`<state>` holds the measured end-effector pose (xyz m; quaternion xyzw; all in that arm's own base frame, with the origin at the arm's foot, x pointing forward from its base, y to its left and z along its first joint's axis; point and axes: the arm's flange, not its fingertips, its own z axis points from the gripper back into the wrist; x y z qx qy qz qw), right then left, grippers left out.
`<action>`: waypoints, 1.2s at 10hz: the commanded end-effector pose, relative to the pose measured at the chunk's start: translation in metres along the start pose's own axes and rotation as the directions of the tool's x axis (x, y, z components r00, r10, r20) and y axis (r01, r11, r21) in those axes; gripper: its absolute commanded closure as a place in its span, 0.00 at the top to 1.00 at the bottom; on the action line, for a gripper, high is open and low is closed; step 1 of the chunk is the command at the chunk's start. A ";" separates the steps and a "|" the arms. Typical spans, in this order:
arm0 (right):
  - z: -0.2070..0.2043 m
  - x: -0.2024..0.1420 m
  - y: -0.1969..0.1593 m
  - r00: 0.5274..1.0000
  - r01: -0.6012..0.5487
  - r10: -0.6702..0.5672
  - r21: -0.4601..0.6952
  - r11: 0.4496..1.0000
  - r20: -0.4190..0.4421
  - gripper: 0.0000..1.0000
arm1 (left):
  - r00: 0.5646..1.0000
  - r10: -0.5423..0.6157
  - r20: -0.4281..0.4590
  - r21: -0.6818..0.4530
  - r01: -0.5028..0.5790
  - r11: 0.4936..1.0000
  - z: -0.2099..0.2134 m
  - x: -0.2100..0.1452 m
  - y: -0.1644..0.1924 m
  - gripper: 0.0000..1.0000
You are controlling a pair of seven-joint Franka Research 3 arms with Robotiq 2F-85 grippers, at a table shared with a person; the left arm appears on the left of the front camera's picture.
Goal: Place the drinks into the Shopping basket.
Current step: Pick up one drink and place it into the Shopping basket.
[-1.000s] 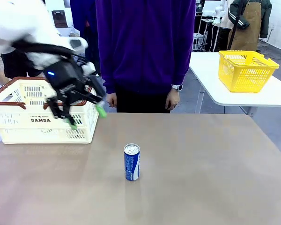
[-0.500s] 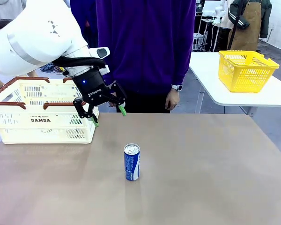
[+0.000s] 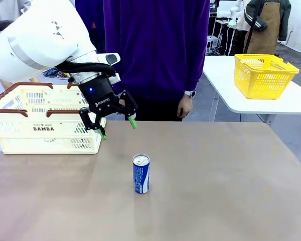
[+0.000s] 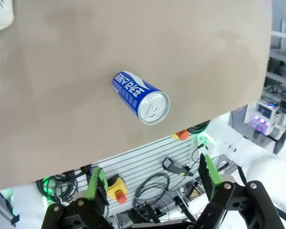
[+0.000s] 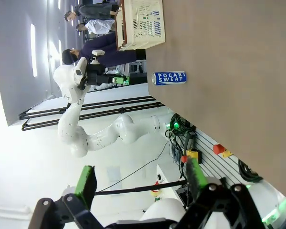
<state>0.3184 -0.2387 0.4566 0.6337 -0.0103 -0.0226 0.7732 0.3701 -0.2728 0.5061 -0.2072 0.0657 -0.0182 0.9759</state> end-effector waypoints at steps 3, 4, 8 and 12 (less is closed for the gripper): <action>-0.001 -0.004 0.001 1.000 0.010 -0.010 -0.006 1.000 -0.004 1.00 | 0.999 -0.004 0.045 0.164 -0.003 0.986 -0.082 -0.027 -0.048 1.00; -0.001 -0.004 0.001 1.000 0.010 -0.010 -0.006 1.000 -0.004 1.00 | 0.997 0.000 0.071 0.192 -0.013 0.981 -0.096 -0.031 -0.051 1.00; -0.001 -0.004 0.001 1.000 0.010 -0.010 -0.006 1.000 -0.004 1.00 | 0.989 0.045 0.140 0.321 -0.088 0.943 -0.133 -0.015 -0.056 1.00; -0.001 -0.004 0.001 1.000 0.010 -0.010 -0.006 1.000 -0.004 1.00 | 0.988 -0.002 0.152 0.356 -0.053 0.933 -0.153 0.009 -0.054 1.00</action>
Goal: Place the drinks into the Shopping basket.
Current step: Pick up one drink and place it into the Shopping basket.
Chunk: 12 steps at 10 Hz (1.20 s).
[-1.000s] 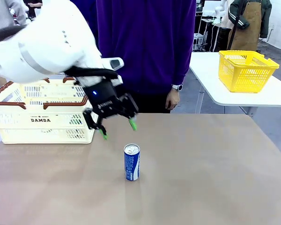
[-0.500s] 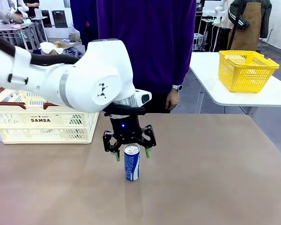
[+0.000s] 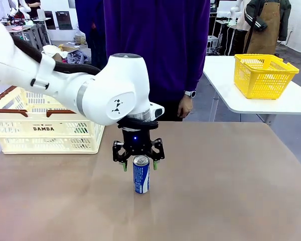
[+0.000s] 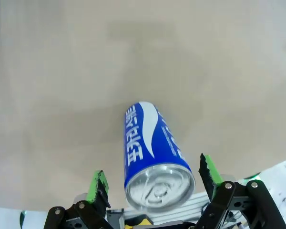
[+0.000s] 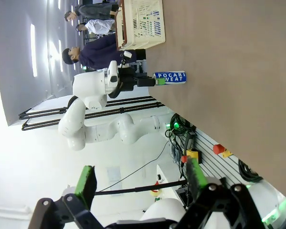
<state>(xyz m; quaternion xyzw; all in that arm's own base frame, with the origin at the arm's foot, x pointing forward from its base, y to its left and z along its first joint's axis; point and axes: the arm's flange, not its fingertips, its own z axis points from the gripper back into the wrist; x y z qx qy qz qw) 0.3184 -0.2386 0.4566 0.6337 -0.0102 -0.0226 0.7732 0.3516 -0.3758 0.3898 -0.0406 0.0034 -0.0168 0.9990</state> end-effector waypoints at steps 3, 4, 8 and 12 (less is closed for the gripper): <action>-0.001 -0.004 0.001 1.000 0.009 -0.009 -0.006 1.000 -0.003 1.00 | 0.999 0.026 0.022 0.033 -0.027 0.999 -0.007 0.011 -0.011 1.00; -0.001 -0.004 0.001 1.000 0.009 -0.009 -0.006 1.000 -0.003 1.00 | 0.999 0.022 0.026 0.037 -0.023 0.999 -0.008 0.011 -0.012 1.00; -0.001 -0.004 0.001 1.000 0.009 -0.009 -0.006 1.000 -0.003 1.00 | 1.000 0.009 -0.017 0.034 -0.008 0.999 -0.015 0.012 -0.015 0.32; -0.001 -0.004 0.001 1.000 0.009 -0.009 -0.006 1.000 -0.003 1.00 | 1.000 -0.001 -0.021 0.035 0.001 0.999 -0.013 0.008 -0.015 0.00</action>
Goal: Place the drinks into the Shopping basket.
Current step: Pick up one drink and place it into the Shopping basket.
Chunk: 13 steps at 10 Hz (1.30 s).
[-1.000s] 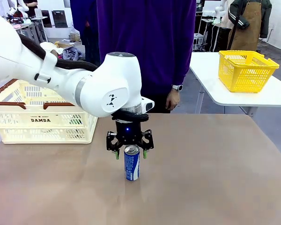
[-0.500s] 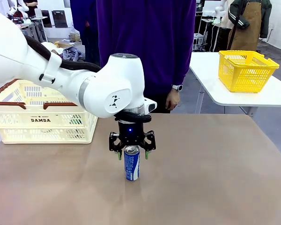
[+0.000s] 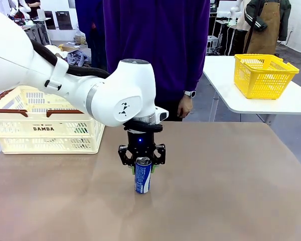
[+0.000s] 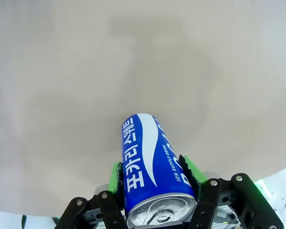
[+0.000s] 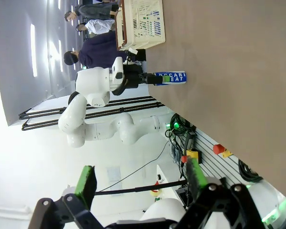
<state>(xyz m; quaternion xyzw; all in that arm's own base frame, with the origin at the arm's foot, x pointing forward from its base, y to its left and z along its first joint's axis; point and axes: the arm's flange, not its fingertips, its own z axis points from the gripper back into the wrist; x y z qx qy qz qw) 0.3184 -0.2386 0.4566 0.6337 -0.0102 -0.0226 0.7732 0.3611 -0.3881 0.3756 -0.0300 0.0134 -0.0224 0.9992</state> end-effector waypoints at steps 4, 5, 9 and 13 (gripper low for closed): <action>-0.001 -0.004 0.001 1.000 0.009 -0.009 -0.006 1.000 -0.003 1.00 | 1.000 0.017 -0.001 0.008 -0.017 1.000 0.005 -0.006 -0.005 0.00; -0.001 -0.004 0.001 1.000 0.009 -0.009 -0.006 1.000 -0.003 1.00 | 1.000 -0.002 0.007 -0.006 0.002 1.000 0.018 -0.012 -0.006 0.00; -0.001 -0.004 0.001 1.000 0.009 -0.009 -0.006 1.000 -0.003 1.00 | 0.990 -0.136 -0.036 0.040 0.137 0.990 0.121 -0.027 0.024 0.00; -0.001 -0.004 0.001 1.000 0.009 -0.009 -0.006 1.000 -0.003 1.00 | 0.987 -0.102 0.126 0.061 0.095 0.994 0.167 -0.054 0.128 0.00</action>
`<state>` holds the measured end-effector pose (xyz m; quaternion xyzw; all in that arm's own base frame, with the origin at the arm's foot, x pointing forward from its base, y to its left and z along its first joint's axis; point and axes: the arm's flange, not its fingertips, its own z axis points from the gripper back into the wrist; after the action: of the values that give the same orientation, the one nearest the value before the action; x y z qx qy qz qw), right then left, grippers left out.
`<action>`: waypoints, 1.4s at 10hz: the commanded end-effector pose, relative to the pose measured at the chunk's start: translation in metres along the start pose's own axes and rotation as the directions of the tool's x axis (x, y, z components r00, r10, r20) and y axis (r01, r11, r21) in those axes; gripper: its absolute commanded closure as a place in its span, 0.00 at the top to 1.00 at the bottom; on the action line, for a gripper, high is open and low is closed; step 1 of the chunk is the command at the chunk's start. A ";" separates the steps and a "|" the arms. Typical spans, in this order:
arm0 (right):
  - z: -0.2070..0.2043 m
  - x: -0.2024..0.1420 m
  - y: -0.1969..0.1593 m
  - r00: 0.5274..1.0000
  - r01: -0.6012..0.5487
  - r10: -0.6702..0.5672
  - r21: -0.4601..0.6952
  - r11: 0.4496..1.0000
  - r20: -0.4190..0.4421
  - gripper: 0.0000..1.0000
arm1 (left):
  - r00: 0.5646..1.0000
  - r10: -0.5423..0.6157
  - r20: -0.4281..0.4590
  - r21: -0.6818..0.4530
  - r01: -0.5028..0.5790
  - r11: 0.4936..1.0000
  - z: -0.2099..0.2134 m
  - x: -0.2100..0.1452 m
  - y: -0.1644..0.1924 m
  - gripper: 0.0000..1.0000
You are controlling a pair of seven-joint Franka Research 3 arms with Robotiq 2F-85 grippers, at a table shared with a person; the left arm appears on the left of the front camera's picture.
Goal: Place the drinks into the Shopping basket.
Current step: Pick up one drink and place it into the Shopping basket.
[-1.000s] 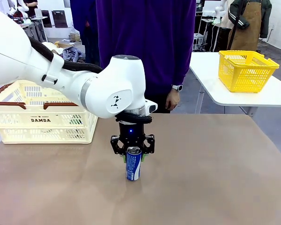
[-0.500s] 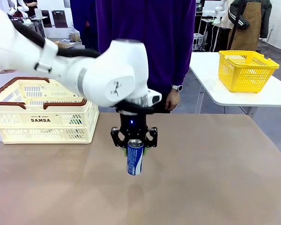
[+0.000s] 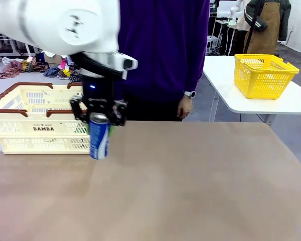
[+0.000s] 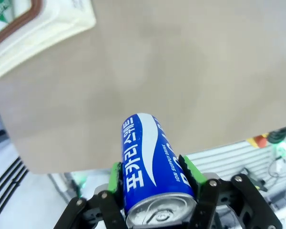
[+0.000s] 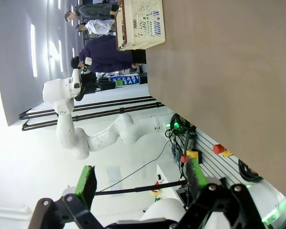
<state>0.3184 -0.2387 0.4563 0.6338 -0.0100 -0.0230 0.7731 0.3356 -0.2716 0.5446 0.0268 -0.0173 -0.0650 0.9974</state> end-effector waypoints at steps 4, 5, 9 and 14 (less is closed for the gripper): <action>-0.001 -0.004 0.002 1.000 0.009 -0.009 -0.006 1.000 -0.004 1.00 | 0.993 0.018 0.115 -0.124 -0.004 0.992 -0.001 -0.024 0.044 0.00; -0.001 -0.004 0.002 1.000 0.009 -0.009 -0.006 1.000 -0.004 1.00 | 0.993 0.018 0.115 -0.124 -0.004 0.992 -0.001 -0.024 0.044 0.00; -0.001 -0.004 0.002 1.000 0.009 -0.009 -0.006 1.000 -0.004 1.00 | 0.983 -0.036 0.178 -0.060 0.047 0.997 -0.007 -0.036 0.048 0.00; -0.001 -0.004 0.002 1.000 0.009 -0.009 -0.006 1.000 -0.004 1.00 | 0.913 0.228 0.339 -0.238 -0.151 0.959 0.101 0.067 0.211 0.00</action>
<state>0.3180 -0.2390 0.4562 0.6339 -0.0103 -0.0234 0.7730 0.3956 -0.0702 0.6487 -0.0587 -0.1937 0.0455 0.9782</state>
